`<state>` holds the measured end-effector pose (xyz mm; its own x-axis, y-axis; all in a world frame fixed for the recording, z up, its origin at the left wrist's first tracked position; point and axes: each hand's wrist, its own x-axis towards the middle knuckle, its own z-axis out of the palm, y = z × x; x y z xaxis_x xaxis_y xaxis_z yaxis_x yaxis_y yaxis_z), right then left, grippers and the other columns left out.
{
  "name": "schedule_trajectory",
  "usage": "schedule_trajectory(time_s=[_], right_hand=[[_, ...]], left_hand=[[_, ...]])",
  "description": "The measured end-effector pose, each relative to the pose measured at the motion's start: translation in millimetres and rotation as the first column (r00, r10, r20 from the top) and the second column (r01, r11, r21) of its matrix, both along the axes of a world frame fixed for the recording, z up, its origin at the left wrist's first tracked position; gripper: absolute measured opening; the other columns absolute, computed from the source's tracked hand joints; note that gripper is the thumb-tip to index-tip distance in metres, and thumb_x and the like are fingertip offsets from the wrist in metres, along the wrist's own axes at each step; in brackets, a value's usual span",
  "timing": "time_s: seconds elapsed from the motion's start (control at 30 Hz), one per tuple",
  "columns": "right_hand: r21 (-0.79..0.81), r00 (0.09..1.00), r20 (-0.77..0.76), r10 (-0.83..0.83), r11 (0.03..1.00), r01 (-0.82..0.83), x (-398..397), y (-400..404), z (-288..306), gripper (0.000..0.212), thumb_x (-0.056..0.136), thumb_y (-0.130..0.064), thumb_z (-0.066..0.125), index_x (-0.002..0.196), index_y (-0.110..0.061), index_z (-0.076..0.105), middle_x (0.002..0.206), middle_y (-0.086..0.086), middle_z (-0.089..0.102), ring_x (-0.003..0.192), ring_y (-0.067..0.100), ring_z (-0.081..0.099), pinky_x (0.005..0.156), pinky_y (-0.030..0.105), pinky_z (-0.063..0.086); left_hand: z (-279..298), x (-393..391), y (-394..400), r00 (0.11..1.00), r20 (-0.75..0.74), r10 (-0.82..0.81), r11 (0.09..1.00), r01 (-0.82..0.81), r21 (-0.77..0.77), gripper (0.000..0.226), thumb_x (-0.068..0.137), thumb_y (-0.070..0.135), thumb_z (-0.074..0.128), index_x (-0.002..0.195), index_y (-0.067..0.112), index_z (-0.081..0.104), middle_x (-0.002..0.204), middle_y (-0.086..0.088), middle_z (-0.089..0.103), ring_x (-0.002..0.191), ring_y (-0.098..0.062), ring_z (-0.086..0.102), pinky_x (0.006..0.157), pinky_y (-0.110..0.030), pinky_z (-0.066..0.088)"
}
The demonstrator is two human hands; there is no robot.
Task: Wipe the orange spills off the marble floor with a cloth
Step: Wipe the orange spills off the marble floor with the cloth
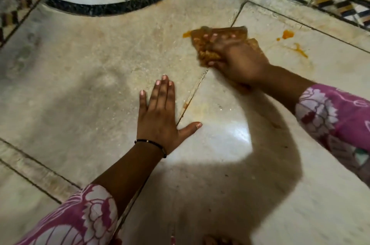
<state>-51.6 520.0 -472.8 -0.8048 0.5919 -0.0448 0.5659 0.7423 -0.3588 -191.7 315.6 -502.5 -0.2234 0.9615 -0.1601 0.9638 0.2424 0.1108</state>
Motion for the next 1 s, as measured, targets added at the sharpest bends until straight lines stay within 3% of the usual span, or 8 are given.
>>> schedule_trajectory(time_s=[0.1,0.23,0.3,0.47,0.6,0.73,0.87,1.0], right_hand=[[0.096,0.996,0.047,-0.074,0.993,0.069,33,-3,-2,0.046,0.093,-0.039,0.051,0.136,-0.023,0.049,0.143,0.012,0.046,0.128,0.032,0.044,0.102,0.034,0.03],[0.042,0.975,0.141,0.174,0.983,-0.181,83,-21,1,0.059,0.093,-0.057,0.033,0.134,-0.019,0.051,0.141,0.013,0.048,0.128,0.032,0.046,0.104,0.05,0.036],[0.045,0.979,0.136,0.151,0.986,-0.158,85,1,1,0.063,0.092,-0.063,0.03,0.128,-0.019,0.056,0.136,0.014,0.053,0.123,0.035,0.051,0.099,0.054,0.041],[0.115,0.989,0.032,-0.146,0.983,0.142,-5,66,4,0.046,0.096,-0.042,0.045,0.132,-0.014,0.052,0.144,0.017,0.043,0.13,0.036,0.04,0.105,0.042,0.031],[0.068,0.995,0.059,0.085,0.994,-0.089,-75,56,6,0.043,0.093,-0.041,0.048,0.126,-0.014,0.057,0.14,0.016,0.048,0.13,0.033,0.041,0.106,0.033,0.027],[0.042,0.953,0.066,0.297,0.953,-0.3,-37,11,4,0.052,0.091,-0.048,0.042,0.132,-0.019,0.053,0.139,0.009,0.051,0.127,0.025,0.044,0.099,0.023,0.023],[-0.077,0.946,0.106,0.308,0.951,-0.301,36,22,8,0.056,0.088,-0.06,0.038,0.131,-0.027,0.054,0.14,0.006,0.051,0.129,0.027,0.045,0.109,0.048,0.032],[0.002,0.993,0.065,0.101,0.995,-0.102,4,66,15,0.036,0.092,-0.038,0.055,0.126,-0.027,0.056,0.136,0.011,0.051,0.122,0.033,0.047,0.103,0.043,0.034]], left_hand=[[0,-2,0,0.999,0.039,0.01,1.0,-0.011,0.022,0.112,0.072,0.087,0.021,0.151,0.007,0.009,0.159,-0.01,0.006,0.146,-0.024,0.007,0.117,-0.049,0.001],[0,0,0,0.996,0.088,0.02,0.998,-0.025,0.063,0.112,0.072,0.087,0.025,0.151,0.009,0.007,0.16,-0.007,0.001,0.146,-0.019,0.0,0.117,-0.047,-0.004],[-2,0,-1,0.994,0.109,0.027,0.997,-0.035,0.075,0.111,0.072,0.086,0.026,0.151,0.01,0.006,0.16,-0.007,0.001,0.146,-0.019,-0.001,0.117,-0.046,-0.005],[-1,-2,-2,0.993,0.117,0.021,0.998,-0.027,0.052,0.11,0.073,0.084,0.026,0.151,0.008,0.007,0.16,-0.008,0.002,0.146,-0.02,0.0,0.117,-0.048,-0.002],[1,-1,0,0.994,0.11,0.02,0.999,-0.025,0.039,0.111,0.073,0.084,0.024,0.151,0.008,0.006,0.16,-0.008,0.001,0.146,-0.02,-0.001,0.117,-0.049,0.0],[0,-1,-1,0.993,0.114,0.016,0.999,-0.022,0.047,0.109,0.074,0.083,0.027,0.15,0.006,0.01,0.159,-0.01,0.005,0.146,-0.022,0.004,0.116,-0.049,0.001],[-4,-3,-1,0.994,0.109,0.007,0.998,-0.014,0.061,0.109,0.075,0.084,0.024,0.15,0.007,0.008,0.159,-0.011,0.003,0.146,-0.023,0.001,0.116,-0.051,0.001],[-3,-2,-1,0.994,0.106,0.005,0.998,-0.011,0.056,0.11,0.075,0.084,0.024,0.15,0.006,0.008,0.159,-0.011,0.003,0.146,-0.023,0.001,0.116,-0.052,0.002]])
